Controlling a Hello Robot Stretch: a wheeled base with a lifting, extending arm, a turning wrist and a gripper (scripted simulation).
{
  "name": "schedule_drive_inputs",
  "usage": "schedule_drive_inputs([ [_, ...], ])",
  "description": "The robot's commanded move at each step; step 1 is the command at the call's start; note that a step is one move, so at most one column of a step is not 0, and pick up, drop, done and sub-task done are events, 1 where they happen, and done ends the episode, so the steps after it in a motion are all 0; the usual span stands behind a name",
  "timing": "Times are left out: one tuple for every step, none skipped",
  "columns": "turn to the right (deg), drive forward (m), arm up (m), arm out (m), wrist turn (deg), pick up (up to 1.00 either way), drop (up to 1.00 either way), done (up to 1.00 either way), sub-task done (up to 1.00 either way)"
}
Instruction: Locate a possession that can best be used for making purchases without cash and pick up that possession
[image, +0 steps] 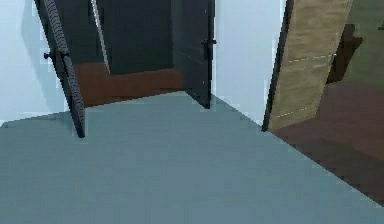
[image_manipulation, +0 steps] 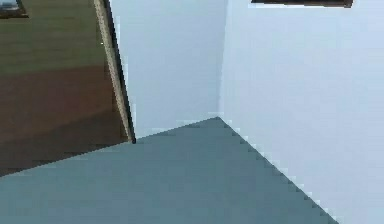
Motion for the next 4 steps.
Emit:
schedule_drive_inputs([
  [0.0,0.40,0.00,0.00,0.0,0.00,0.00,0.00,0.00],
  [-18.0,0.00,0.00,0.00,0.0,0.00,0.00,0.00,0.00],
  [0.0,1.00,0.00,0.00,0.0,0.00,0.00,0.00,0.00],
  [-3.0,0.00,0.00,0.00,0.0,0.00,0.00,0.00,0.00],
])
